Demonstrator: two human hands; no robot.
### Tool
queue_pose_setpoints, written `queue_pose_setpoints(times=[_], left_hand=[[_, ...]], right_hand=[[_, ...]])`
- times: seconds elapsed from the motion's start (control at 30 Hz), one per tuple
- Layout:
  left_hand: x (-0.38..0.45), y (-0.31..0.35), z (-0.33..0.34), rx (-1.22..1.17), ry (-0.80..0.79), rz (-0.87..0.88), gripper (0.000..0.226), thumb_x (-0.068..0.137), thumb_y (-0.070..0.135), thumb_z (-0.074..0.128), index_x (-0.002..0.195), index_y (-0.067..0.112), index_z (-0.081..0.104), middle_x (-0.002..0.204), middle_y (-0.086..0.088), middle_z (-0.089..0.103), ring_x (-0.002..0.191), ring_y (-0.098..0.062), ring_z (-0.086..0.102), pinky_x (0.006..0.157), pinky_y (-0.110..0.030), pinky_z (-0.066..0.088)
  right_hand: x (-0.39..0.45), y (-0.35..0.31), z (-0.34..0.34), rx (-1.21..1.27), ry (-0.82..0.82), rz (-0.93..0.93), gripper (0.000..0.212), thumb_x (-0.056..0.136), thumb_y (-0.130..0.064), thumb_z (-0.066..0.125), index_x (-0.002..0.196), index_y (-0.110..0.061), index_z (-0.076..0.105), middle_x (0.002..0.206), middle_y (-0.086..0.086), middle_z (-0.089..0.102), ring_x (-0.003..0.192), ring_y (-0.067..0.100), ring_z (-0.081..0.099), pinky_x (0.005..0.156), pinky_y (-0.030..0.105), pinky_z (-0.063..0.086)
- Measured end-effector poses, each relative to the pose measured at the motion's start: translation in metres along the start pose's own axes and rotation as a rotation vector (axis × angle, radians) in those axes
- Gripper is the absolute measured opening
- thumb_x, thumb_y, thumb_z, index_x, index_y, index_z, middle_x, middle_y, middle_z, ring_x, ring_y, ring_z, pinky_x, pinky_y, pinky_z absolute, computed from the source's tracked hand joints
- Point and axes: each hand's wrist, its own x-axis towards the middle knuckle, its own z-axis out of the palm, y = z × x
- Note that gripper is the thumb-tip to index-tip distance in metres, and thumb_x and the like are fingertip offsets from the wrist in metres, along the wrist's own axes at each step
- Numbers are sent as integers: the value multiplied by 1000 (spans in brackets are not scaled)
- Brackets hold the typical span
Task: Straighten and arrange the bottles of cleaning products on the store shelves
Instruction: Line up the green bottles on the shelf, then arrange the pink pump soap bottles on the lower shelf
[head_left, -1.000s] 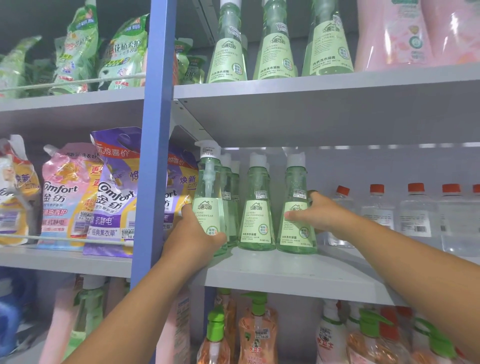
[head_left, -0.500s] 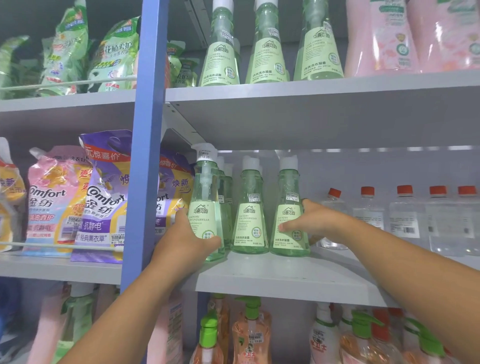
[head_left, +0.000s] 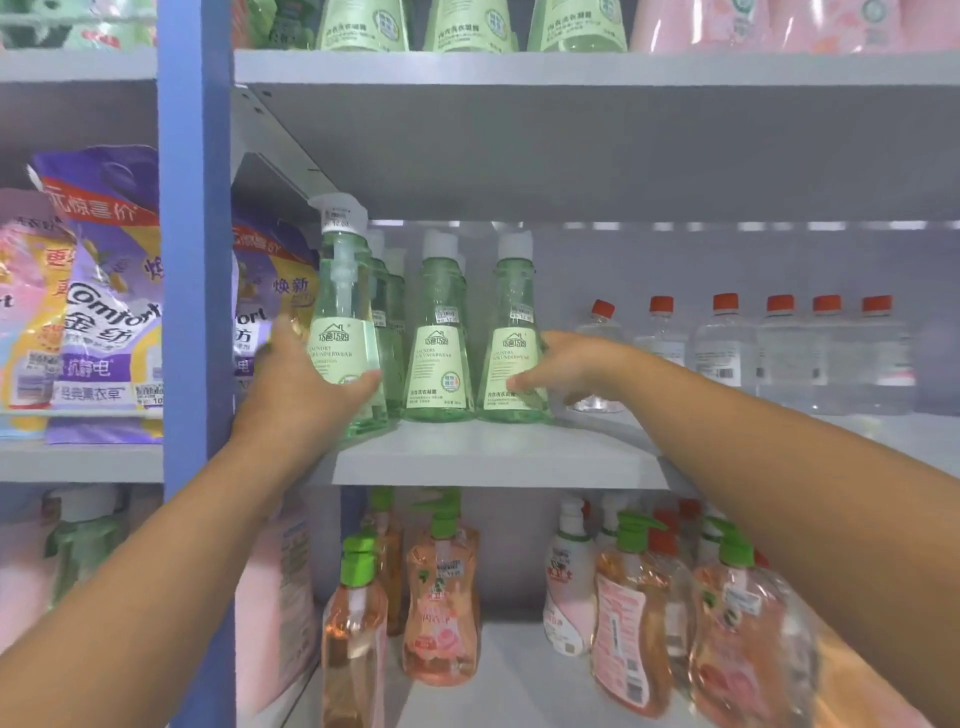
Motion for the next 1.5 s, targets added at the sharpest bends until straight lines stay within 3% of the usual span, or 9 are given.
queue_pose_setpoints(times=[0.1, 0.27, 0.43, 0.57, 0.7, 0.97, 1.23, 1.4, 1.5], left_hand=[[-47, 10, 8, -122, 278, 395, 80, 90, 30, 76, 154, 13, 31, 155, -6, 38, 144, -22, 36, 118, -37, 32], [-160, 8, 84, -374, 101, 716, 45, 86, 23, 69, 129, 17, 57, 138, 1, 56, 136, -12, 50, 115, -25, 35], [-239, 11, 191, -507, -238, 390, 30, 82, 45, 65, 112, 42, 60, 116, 25, 60, 107, 0, 62, 90, -11, 44], [-247, 6, 261, -320, -371, 49, 71, 78, 34, 86, 137, 28, 47, 128, 8, 50, 124, -18, 53, 98, -42, 49], [-234, 1, 293, -300, -507, -130, 71, 76, 31, 89, 128, 24, 40, 110, 4, 59, 103, -27, 65, 84, -41, 52], [-253, -5, 281, -241, -364, -137, 80, 64, 41, 95, 123, 40, 40, 109, 11, 68, 96, -17, 68, 84, -42, 56], [-270, -48, 213, -28, -91, -192, 105, 47, 73, 76, 138, 35, 40, 118, 1, 69, 105, -31, 65, 86, -50, 56], [-257, -66, 190, 92, -47, -230, 113, 53, 78, 69, 146, 19, 40, 131, -5, 61, 119, -32, 56, 94, -53, 51], [-248, -73, 182, -98, -270, -201, 112, 53, 81, 79, 147, 36, 35, 133, 3, 60, 124, -24, 58, 100, -49, 53]], right_hand=[[-41, 6, -7, 9, 90, -18, 68, 94, -45, 70, 150, -17, 44, 126, -1, 62, 109, 23, 67, 95, 44, 59], [-173, 52, -4, 194, 376, -293, 39, 97, -39, 67, 135, -35, 60, 117, -21, 68, 106, -4, 64, 84, 13, 51], [-269, 170, 44, 297, 774, -232, 26, 96, -8, 67, 97, -33, 72, 100, -16, 72, 96, 7, 69, 78, 11, 51], [-266, 279, 67, 431, 722, 226, 29, 91, -22, 77, 106, -42, 62, 112, -19, 66, 103, 3, 65, 84, 22, 56], [-255, 330, 78, 396, 489, 378, 72, 79, -39, 86, 134, -41, 40, 131, -15, 43, 118, 6, 53, 101, 29, 49], [-241, 338, 97, 172, 393, 347, 76, 62, -57, 89, 118, -36, 43, 114, -15, 51, 104, 9, 57, 86, 27, 50], [-228, 304, 139, 179, 275, 150, 95, 63, -55, 89, 142, -26, 44, 126, -13, 47, 117, 13, 58, 95, 30, 48], [-204, 249, 181, 207, 202, 39, 106, 70, -61, 81, 156, -32, 28, 166, -12, 21, 157, 11, 12, 119, 41, 36], [-183, 229, 204, 241, 236, 93, 89, 73, -63, 77, 147, -35, 35, 147, -8, 44, 136, 19, 45, 104, 45, 49]])
